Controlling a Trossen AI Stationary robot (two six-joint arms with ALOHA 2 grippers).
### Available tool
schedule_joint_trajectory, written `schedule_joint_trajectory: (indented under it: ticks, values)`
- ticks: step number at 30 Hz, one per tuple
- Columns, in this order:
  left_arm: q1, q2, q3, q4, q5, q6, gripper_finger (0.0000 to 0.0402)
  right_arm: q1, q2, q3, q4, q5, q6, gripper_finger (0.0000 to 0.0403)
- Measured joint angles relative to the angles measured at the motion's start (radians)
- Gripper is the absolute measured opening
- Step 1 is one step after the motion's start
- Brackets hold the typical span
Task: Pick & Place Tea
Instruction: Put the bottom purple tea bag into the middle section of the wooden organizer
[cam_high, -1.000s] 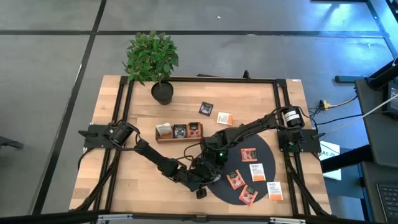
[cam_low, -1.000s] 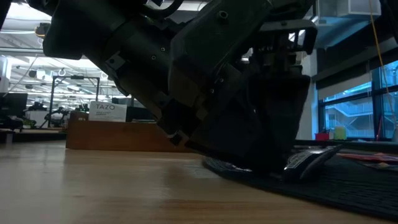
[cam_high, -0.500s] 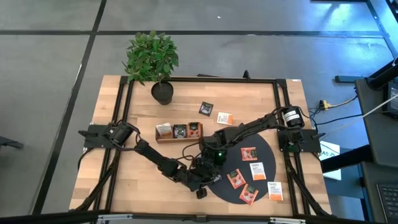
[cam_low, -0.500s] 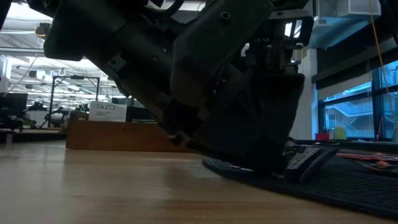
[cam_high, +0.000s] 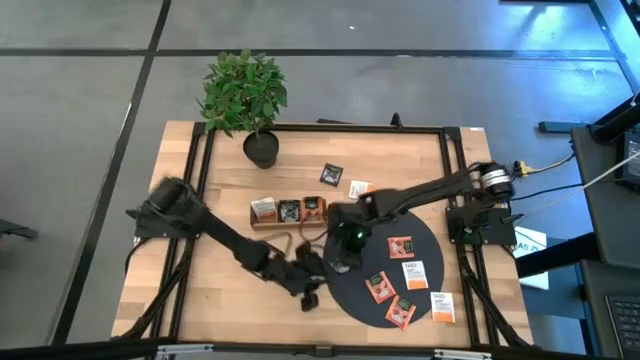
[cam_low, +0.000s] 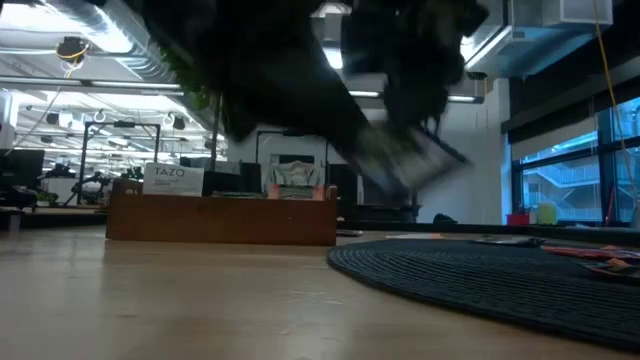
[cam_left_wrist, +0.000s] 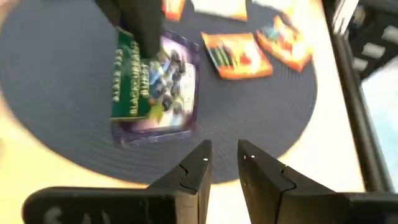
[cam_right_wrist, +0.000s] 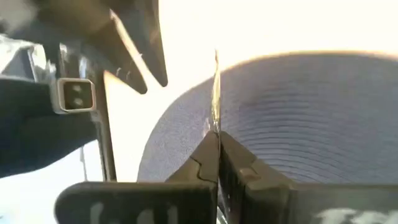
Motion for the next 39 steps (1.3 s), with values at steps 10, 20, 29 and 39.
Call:
schedule_joint_trajectory:
  ticks: [10, 20, 29, 39]
  values:
    - [-0.014, -0.417, -0.198, 0.039, -0.015, 0.037, 0.0072, -0.011, -0.205, 0.001, 0.226, 0.260, -0.102, 0.0004]
    - [-0.020, -0.564, -0.218, 0.046, -0.032, 0.152, 0.0073, -0.030, -0.178, 0.001, 0.502, 0.252, -0.241, 0.0004]
    - [-0.007, -0.567, -0.218, 0.106, -0.041, 0.158, 0.0073, -0.030, -0.154, -0.001, 0.508, 0.226, -0.289, 0.0004]
    - [0.052, -0.567, -0.218, 0.107, -0.055, 0.122, 0.0123, -0.030, -0.155, -0.001, 0.404, 0.177, -0.298, 0.0004]
